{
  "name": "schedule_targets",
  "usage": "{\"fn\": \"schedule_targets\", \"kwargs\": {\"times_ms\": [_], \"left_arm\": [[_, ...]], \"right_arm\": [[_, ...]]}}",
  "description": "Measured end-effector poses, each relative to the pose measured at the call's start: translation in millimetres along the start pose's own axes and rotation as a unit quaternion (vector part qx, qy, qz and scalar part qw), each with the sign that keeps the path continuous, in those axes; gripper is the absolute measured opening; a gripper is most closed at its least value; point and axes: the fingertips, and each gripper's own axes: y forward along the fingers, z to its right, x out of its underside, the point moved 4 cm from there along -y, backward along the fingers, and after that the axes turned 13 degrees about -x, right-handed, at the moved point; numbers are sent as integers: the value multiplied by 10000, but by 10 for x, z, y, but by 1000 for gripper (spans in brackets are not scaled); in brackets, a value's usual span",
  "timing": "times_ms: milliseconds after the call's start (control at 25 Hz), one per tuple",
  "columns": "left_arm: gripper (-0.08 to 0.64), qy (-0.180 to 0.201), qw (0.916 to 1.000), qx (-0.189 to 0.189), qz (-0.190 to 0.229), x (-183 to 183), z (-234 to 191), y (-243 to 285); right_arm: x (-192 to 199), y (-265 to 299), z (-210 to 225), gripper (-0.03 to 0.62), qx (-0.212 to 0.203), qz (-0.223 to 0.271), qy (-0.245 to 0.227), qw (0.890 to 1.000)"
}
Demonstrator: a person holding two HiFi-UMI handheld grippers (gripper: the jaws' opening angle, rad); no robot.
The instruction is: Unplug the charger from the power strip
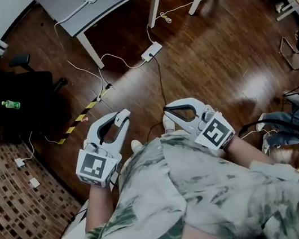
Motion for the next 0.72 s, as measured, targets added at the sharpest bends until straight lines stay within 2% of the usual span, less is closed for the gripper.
{"fn": "schedule_targets", "kwargs": {"times_ms": [80,400,520,720], "left_arm": [[106,-37,10000,34,-16,0,10,-33],[106,51,9997,226,-67,19,172,38],[106,54,9996,224,-186,12,240,179],[106,-30,9997,148,-174,-159,345,603]], "right_arm": [[6,1,-40,8,23,-15,-95,10000],[81,-138,-104,8,157,-29,6,9999],[182,-254,-19,8,170,30,148,9997],[360,-555,324,8,177,80,124,9997]]}}
